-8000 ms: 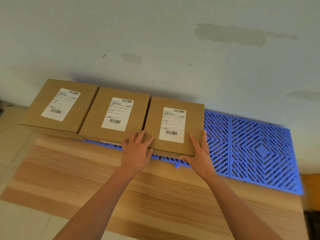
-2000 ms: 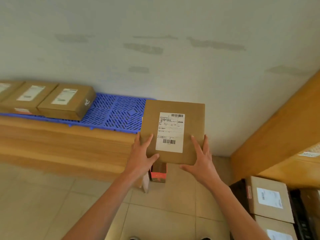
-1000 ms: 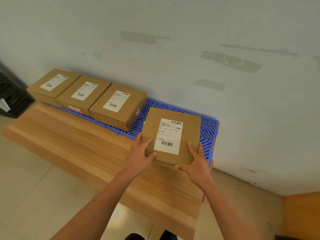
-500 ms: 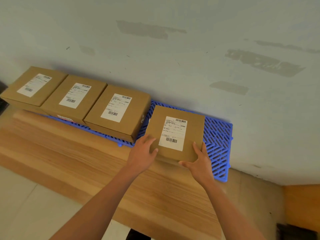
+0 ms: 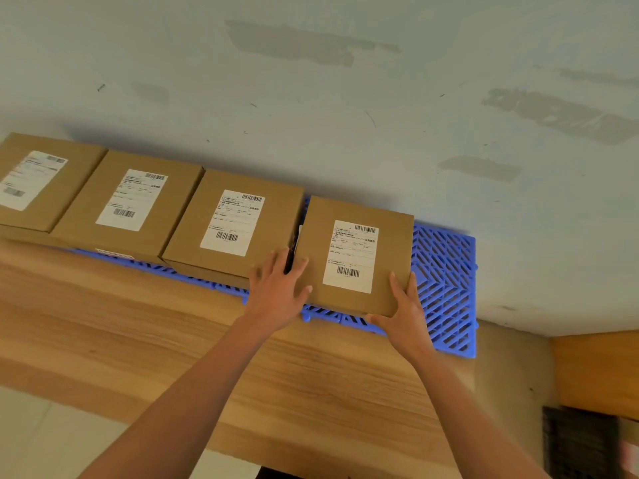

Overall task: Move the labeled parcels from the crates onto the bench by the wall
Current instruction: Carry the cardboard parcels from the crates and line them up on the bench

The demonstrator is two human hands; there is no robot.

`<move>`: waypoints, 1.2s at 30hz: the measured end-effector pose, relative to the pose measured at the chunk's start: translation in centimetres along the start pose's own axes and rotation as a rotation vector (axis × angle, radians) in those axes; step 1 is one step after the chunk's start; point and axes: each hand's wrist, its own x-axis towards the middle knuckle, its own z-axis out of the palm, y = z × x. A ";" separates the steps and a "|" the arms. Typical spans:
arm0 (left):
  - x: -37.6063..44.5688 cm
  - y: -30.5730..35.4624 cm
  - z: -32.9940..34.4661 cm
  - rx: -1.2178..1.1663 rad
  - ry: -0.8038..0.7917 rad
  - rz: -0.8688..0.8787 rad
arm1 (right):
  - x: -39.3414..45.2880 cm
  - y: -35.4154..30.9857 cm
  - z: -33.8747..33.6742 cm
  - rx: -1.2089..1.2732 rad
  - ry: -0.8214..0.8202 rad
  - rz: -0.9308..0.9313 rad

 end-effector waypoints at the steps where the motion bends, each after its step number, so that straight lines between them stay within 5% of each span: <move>1: -0.1 -0.2 0.1 0.003 -0.011 0.005 | 0.0 -0.1 0.2 -0.014 -0.008 -0.003; 12: 0.3 -0.3 0.1 0.076 -0.042 0.029 | -0.4 -2.4 1.1 -0.266 0.013 -0.036; 18: 0.5 3.1 -1.5 0.053 -0.001 0.130 | -2.5 -3.5 -1.2 -0.193 0.090 -0.073; 29: -2.8 19.4 -1.7 0.048 -0.044 0.505 | -13.5 6.3 -11.3 -0.053 0.370 0.041; 36: -12.7 34.4 2.3 0.113 -0.052 0.742 | -27.6 17.4 -17.2 -0.019 0.522 0.161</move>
